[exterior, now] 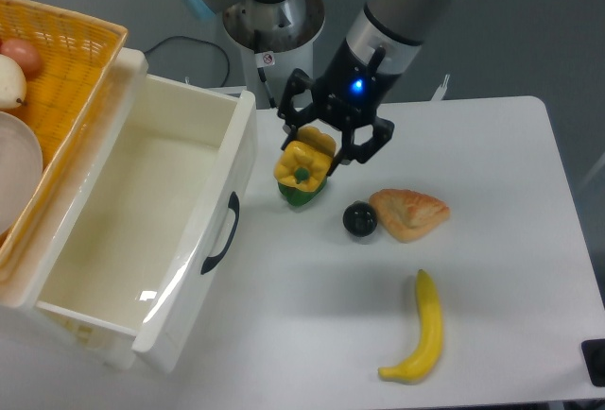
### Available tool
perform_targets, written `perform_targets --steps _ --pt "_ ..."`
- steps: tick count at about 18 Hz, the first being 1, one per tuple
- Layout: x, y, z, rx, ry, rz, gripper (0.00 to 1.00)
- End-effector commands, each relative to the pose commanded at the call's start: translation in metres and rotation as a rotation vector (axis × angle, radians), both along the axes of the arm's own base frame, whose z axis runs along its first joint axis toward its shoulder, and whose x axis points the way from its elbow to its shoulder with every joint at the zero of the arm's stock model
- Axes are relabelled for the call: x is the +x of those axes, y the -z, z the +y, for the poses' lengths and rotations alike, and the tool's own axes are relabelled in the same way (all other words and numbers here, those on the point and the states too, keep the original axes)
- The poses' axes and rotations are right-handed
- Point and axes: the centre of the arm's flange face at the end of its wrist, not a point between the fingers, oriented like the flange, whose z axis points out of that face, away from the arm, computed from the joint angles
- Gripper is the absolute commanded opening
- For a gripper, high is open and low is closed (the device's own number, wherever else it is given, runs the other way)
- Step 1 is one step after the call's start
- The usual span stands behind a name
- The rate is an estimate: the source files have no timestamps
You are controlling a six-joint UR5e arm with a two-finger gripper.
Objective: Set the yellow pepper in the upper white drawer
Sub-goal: 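Carry the yellow pepper over the open white drawer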
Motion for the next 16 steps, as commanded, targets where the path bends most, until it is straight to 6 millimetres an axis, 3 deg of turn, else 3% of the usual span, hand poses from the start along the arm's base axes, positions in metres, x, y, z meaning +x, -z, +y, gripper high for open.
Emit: perform_targets --steps 8,16 --pt "0.052 -0.005 0.031 -0.019 0.039 -0.028 0.14" --pt "0.078 0.002 0.054 -0.032 0.042 -0.057 0.16"
